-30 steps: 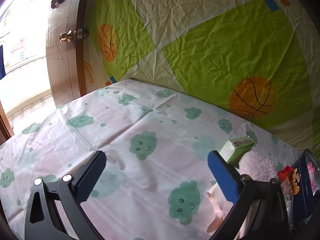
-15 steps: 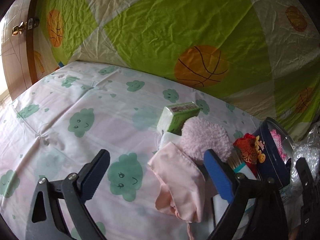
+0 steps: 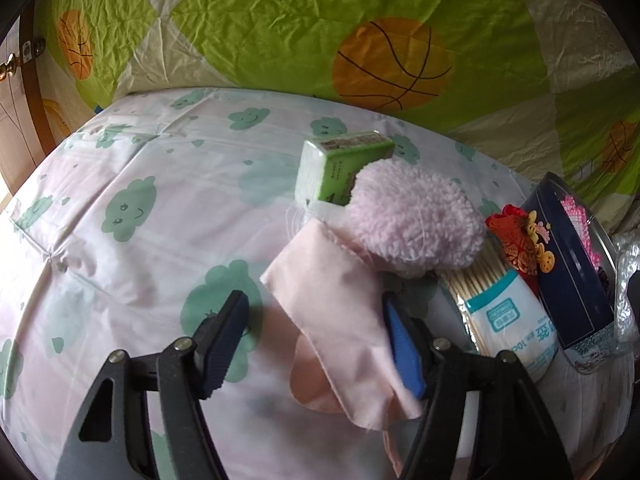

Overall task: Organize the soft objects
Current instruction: 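Grasp the pale pink fabric with the left tool while the right tool holds the bag, then carry the pink fabric and plastic bag in both tools over the tin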

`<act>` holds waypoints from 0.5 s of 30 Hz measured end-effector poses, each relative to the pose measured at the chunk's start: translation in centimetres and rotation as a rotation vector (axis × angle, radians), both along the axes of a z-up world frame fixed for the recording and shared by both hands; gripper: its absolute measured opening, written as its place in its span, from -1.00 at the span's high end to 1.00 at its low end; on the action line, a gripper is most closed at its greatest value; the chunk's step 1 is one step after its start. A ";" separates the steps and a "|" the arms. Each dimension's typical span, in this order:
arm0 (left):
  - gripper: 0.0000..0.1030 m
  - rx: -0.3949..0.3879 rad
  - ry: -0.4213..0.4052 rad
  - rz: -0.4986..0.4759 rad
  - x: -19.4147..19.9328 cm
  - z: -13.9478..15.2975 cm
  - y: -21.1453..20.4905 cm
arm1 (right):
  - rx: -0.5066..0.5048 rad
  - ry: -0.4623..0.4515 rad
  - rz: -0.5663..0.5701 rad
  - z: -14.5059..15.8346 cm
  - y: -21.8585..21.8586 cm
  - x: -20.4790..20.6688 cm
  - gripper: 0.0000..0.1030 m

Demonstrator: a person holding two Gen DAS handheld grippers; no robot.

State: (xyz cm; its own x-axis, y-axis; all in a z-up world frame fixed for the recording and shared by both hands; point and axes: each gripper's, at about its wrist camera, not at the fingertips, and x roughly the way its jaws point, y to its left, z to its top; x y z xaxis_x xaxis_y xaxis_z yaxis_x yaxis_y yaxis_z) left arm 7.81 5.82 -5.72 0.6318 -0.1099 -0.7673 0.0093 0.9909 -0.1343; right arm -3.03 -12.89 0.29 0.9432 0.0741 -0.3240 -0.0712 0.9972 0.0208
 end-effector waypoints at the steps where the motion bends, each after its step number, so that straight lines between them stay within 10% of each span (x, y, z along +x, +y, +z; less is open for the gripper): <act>1: -0.20 0.010 0.001 0.000 0.0 0.0 -0.2 | -0.009 0.003 0.007 0.0 0.1 0.0 0.65; 4: 0.59 -0.014 -0.004 -0.006 0.0 0.2 0.0 | -0.020 -0.004 0.005 0.0 0.3 -0.1 0.65; 6: 0.75 -0.062 -0.006 -0.001 0.1 0.4 0.7 | -0.020 -0.007 0.000 0.0 0.1 -0.2 0.65; 15: 0.78 -0.093 -0.201 0.086 -1.7 3.2 2.4 | 0.025 -0.032 -0.021 0.5 -1.0 -0.5 0.65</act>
State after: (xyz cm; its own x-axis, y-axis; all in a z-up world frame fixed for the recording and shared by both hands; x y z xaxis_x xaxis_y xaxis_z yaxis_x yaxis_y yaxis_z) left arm 6.12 8.17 -2.48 0.7809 -0.1132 -0.6143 -0.0387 0.9728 -0.2285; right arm -3.48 -13.90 0.80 0.9543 0.0623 -0.2923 -0.0516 0.9977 0.0443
